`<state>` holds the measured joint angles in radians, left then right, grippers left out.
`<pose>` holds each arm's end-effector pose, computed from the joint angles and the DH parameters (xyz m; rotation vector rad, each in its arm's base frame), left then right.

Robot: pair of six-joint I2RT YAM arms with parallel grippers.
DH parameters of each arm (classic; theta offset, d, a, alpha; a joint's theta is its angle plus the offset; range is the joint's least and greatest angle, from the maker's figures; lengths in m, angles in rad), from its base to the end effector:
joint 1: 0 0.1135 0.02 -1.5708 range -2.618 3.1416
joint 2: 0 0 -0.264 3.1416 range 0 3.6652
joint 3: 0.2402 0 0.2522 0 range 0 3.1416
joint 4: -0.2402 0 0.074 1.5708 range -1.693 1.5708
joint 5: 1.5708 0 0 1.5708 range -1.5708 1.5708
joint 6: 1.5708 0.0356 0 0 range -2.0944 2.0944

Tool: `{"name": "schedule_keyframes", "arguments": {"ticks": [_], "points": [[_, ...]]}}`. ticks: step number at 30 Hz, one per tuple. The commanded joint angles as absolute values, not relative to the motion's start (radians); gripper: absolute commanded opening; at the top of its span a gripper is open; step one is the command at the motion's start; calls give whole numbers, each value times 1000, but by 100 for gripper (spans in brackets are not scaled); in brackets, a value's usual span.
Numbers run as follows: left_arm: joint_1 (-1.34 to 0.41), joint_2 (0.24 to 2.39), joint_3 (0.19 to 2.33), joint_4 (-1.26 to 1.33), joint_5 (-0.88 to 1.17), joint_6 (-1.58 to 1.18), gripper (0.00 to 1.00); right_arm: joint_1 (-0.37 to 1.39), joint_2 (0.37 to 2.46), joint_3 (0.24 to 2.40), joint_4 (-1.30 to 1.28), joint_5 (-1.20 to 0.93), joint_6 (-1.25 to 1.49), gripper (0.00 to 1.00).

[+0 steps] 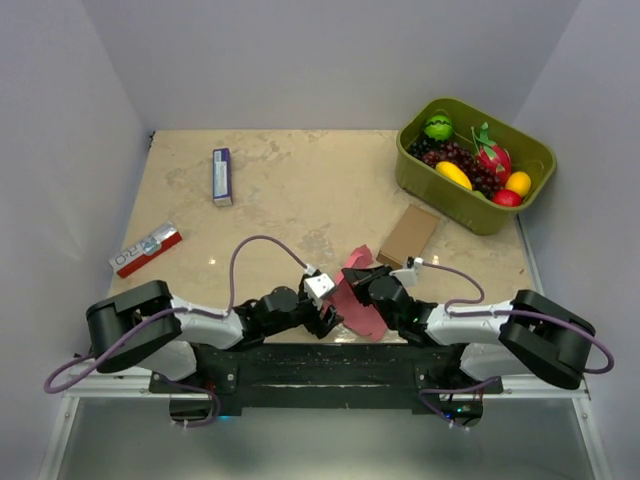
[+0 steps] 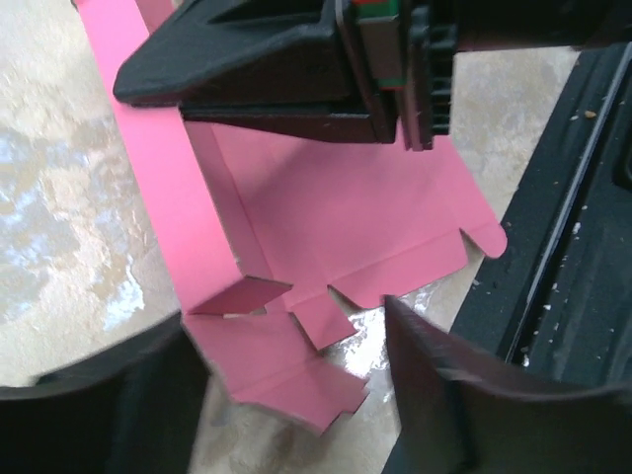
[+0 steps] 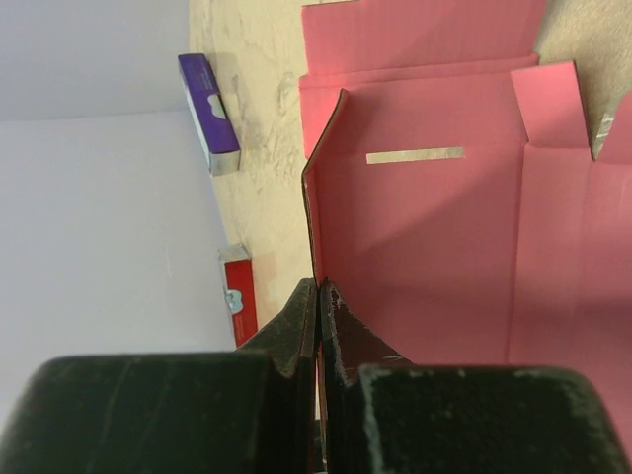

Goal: Fold the paper box

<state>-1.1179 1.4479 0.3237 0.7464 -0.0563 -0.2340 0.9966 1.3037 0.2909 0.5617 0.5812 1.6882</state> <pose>0.1109 -0.2234 0.1401 0.8382 1.8628 -0.8228 0.1382 0.1777 0.1469 1.0827 1.8432 1.1404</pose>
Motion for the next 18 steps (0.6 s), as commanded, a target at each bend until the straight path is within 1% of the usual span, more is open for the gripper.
{"name": "schedule_keyframes", "arguments": {"ticks": [1, 3, 6, 10, 14, 18], "points": [[-1127, 1324, 328, 772, -74, -216, 79, 1009, 1261, 281, 548, 577, 1707, 0], [-1126, 1238, 293, 752, -58, -213, 85, 1006, 1233, 285, 532, 578, 1703, 0], [-1117, 1119, 261, 683, -116, -235, 90, 1008, 1201, 290, 502, 584, 1701, 0], [-1104, 1020, 258, 510, -190, -255, 91, 1008, 1181, 290, 482, 592, 1703, 0], [-1089, 870, 180, 457, -283, -331, 93, 1008, 1177, 282, 483, 591, 1707, 0], [-1036, 759, 123, 419, -314, -416, 94, 1008, 1184, 285, 486, 591, 1706, 0]]}}
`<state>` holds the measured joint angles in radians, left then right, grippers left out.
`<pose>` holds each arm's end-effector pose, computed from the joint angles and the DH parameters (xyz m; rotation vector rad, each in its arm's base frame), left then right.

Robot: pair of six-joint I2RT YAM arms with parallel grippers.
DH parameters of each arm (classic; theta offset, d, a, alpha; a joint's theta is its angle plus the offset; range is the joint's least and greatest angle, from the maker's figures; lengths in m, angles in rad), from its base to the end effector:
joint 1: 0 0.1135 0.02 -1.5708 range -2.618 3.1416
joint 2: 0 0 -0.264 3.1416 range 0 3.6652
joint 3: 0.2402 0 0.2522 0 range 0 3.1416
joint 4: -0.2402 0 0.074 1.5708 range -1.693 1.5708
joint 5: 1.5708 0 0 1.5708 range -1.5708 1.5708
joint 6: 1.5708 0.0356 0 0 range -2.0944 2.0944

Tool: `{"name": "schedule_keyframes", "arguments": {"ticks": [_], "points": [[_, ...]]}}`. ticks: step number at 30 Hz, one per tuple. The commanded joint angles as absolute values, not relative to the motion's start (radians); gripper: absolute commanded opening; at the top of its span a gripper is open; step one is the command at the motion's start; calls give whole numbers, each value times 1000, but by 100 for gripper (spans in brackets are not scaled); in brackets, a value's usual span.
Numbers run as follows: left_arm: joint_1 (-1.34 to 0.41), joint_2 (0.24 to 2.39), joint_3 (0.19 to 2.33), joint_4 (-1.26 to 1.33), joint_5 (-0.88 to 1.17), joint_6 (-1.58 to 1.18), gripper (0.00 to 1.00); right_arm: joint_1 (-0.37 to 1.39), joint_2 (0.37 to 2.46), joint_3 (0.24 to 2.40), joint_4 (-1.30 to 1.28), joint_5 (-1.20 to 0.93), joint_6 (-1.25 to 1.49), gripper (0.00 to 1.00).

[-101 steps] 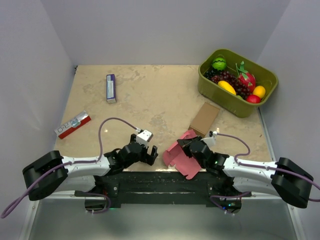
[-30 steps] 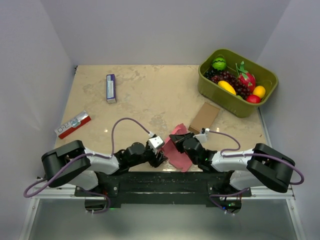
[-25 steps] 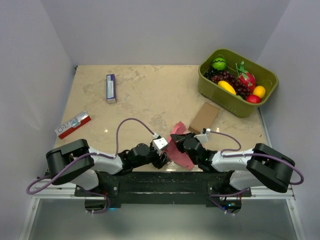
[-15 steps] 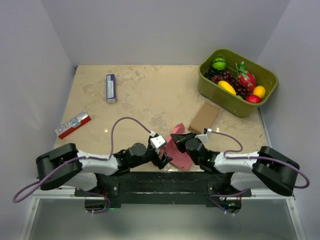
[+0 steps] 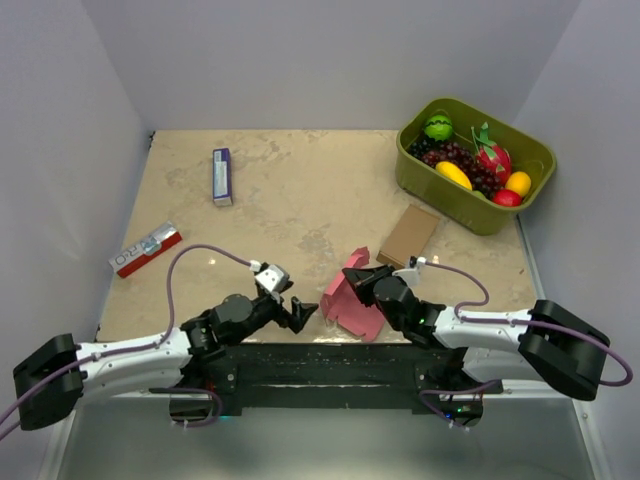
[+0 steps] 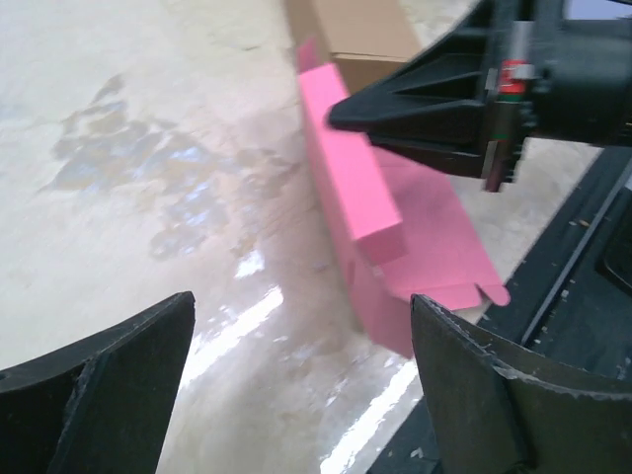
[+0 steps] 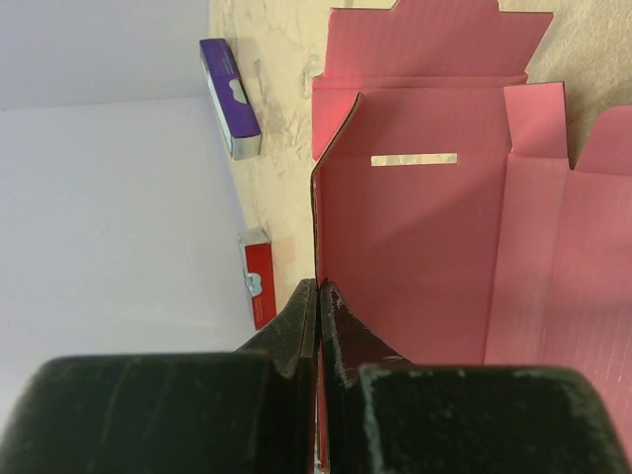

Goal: Fold the paper box

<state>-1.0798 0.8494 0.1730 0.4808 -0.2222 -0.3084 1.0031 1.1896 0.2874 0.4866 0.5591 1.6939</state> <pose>0.0922 -0.1558 0.1840 0.5319 1.7547 -0.8027 0.1321 0.1720 0.1615 1.0780 1.8383 1.1991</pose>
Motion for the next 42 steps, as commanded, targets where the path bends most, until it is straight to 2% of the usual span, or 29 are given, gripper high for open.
{"name": "schedule_keyframes", "arguments": {"ticks": [1, 7, 10, 14, 23, 29, 42], "points": [[-1028, 752, 120, 408, -322, -438, 95, 1008, 1186, 287, 488, 591, 1703, 0], [-1005, 814, 124, 411, -334, -471, 95, 1008, 1210, 293, 505, 584, 1703, 0], [-1005, 926, 135, 469, -270, -443, 94, 1008, 1218, 290, 514, 581, 1706, 0], [-1005, 1015, 135, 600, -132, -370, 89, 1008, 1221, 288, 517, 578, 1707, 0], [-1006, 1206, 205, 764, 40, -230, 73, 1009, 1246, 273, 555, 566, 1730, 0], [-1006, 1259, 238, 793, 64, -186, 66, 1009, 1258, 268, 566, 561, 1733, 0], [-1006, 1365, 268, 893, 38, -193, 63, 1009, 1262, 261, 568, 563, 1738, 0]]}}
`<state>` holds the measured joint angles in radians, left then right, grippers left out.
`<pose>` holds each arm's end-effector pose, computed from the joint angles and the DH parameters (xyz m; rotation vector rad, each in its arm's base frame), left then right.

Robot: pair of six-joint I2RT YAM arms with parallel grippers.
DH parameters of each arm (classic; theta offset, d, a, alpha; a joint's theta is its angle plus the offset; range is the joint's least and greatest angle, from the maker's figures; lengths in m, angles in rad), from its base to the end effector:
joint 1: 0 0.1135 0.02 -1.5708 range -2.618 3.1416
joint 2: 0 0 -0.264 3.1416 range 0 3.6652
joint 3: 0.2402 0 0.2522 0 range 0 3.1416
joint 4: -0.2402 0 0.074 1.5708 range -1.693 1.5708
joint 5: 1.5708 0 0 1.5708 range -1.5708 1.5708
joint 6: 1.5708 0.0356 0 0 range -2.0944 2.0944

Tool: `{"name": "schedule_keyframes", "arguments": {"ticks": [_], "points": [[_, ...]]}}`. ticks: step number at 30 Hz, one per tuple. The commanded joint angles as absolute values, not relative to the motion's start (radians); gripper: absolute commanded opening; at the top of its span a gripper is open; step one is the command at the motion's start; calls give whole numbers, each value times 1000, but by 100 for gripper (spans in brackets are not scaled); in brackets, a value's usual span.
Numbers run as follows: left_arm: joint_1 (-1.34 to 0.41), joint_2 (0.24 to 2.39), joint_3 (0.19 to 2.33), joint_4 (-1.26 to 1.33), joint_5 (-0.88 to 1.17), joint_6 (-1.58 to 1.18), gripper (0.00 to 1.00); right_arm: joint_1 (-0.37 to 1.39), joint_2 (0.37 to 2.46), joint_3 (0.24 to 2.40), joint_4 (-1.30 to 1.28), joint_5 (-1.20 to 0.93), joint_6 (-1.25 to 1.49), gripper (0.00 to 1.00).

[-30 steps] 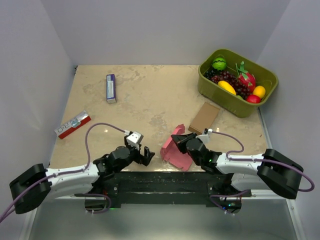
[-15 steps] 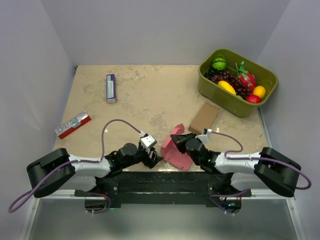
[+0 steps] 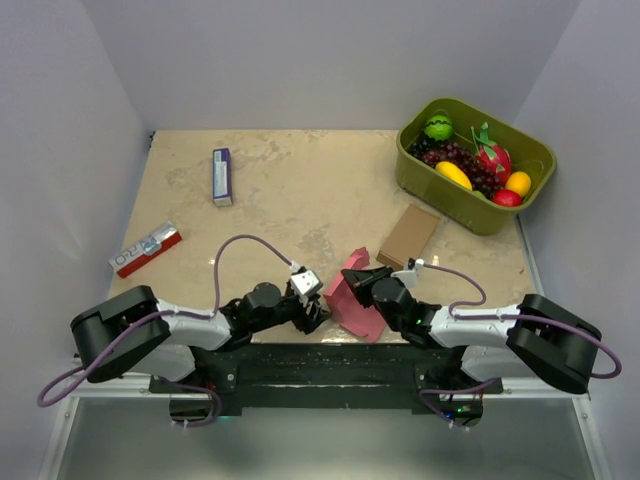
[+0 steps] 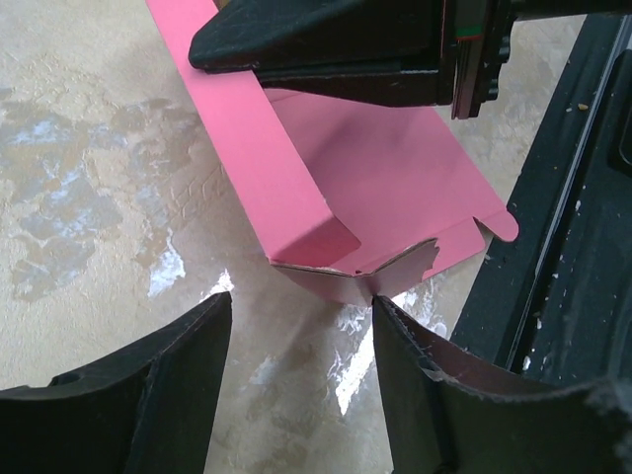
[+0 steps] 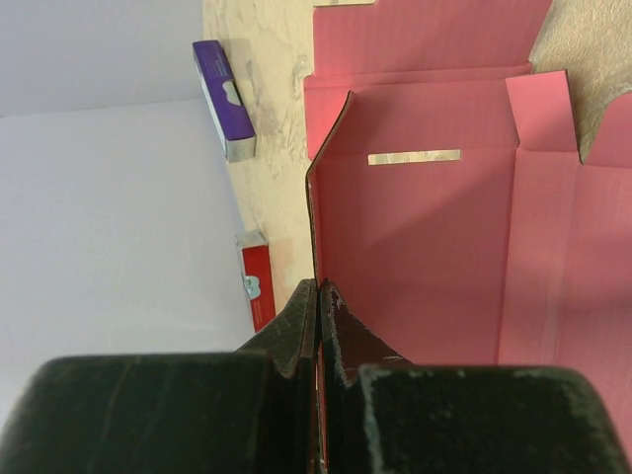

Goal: Fold the paper box

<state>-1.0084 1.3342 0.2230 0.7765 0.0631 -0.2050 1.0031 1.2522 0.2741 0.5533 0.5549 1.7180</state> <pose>0.1175 -0.1907 0.1412 0.8250 1.8270 -0.8644 0.1335 0.1745 0.1516 1.1013 1.8407 1.2058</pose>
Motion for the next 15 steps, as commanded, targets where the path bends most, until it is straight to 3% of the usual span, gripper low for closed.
{"name": "schedule_keyframes", "arguments": {"ticks": [1, 15], "points": [[-1006, 1371, 273, 897, 29, -198, 62, 1011, 1262, 262, 568, 564, 1738, 0], [-1052, 1442, 271, 957, -176, -297, 64, 1029, 1287, 261, 543, 606, 1790, 0]]}}
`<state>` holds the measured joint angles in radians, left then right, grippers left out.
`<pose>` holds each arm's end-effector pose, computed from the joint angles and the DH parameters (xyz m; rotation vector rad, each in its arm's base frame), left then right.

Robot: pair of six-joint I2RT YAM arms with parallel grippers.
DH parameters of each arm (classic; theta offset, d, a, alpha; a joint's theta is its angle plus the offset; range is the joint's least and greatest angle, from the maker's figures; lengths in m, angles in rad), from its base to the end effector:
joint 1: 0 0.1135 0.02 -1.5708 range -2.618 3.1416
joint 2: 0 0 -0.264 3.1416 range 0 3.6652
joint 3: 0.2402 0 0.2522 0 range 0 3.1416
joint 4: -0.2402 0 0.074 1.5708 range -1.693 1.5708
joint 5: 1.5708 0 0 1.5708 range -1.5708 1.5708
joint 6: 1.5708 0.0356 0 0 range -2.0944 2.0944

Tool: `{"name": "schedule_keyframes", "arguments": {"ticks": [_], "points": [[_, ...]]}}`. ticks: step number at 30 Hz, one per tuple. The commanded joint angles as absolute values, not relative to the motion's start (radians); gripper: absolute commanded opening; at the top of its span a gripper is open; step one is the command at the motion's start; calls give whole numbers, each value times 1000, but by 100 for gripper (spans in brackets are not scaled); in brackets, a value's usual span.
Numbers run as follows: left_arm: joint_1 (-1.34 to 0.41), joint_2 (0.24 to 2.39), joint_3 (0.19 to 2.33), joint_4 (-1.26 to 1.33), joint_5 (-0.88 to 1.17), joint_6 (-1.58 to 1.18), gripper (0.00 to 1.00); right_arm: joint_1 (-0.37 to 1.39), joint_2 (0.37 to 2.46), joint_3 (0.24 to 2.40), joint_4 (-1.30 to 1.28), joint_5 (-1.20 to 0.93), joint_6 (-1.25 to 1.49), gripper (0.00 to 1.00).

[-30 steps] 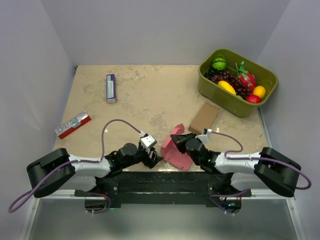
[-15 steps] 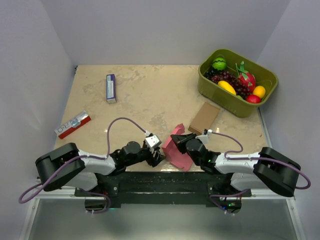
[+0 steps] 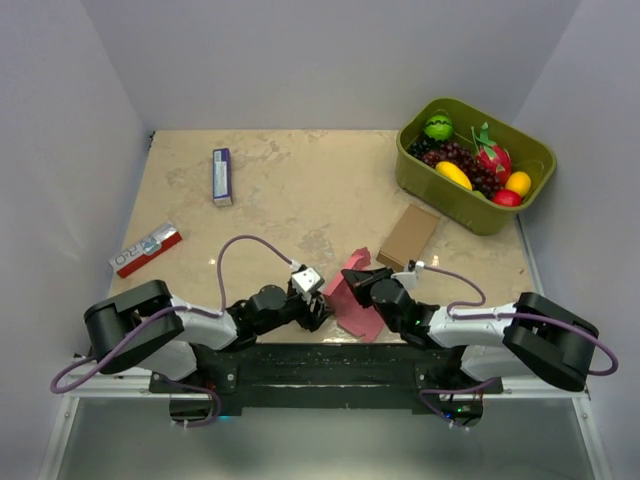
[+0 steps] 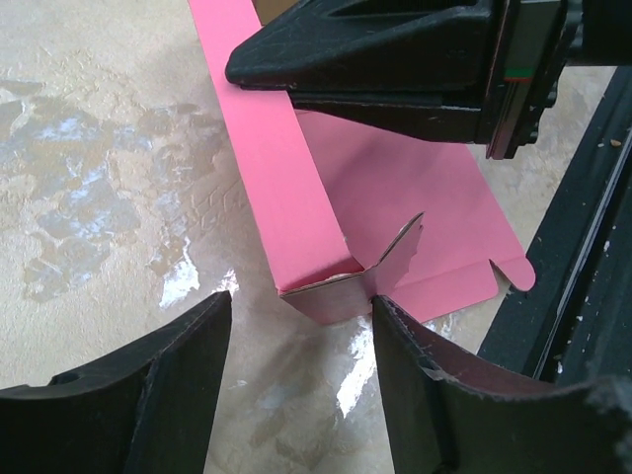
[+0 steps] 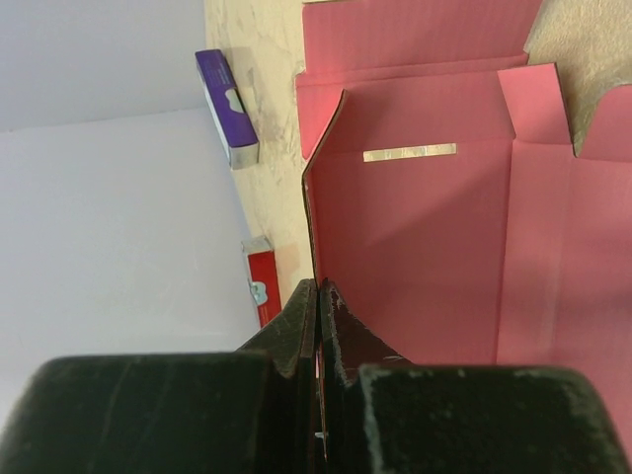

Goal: Fold the paper box

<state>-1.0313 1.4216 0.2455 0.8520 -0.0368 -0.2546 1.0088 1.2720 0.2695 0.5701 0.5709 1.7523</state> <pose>0.1214 -0.2003 0.1366 0.7270 1.8462 -0.8260 0.1330 0.1751 0.1481 1.1373 1.8247 1.2105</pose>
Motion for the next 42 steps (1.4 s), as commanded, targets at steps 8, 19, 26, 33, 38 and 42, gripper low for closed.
{"name": "schedule_keyframes", "arguments": {"ticks": [8, 19, 26, 33, 38, 42], "points": [[-1097, 1493, 273, 1000, -311, -345, 65, 1045, 1281, 227, 531, 641, 1822, 0], [-1183, 1552, 273, 1069, -432, -336, 68, 1051, 1236, 186, 486, 664, 1842, 0], [-1210, 1578, 273, 1089, -483, -350, 68, 1058, 1212, 138, 469, 681, 1864, 0], [-1233, 1597, 268, 1129, -517, -341, 68, 1062, 1195, 114, 433, 696, 1879, 0], [-1241, 1620, 268, 1166, -529, -334, 69, 1063, 1223, 110, 425, 709, 1879, 0], [-1246, 1623, 268, 1178, -546, -331, 70, 1065, 1264, 98, 451, 709, 1888, 0]]}}
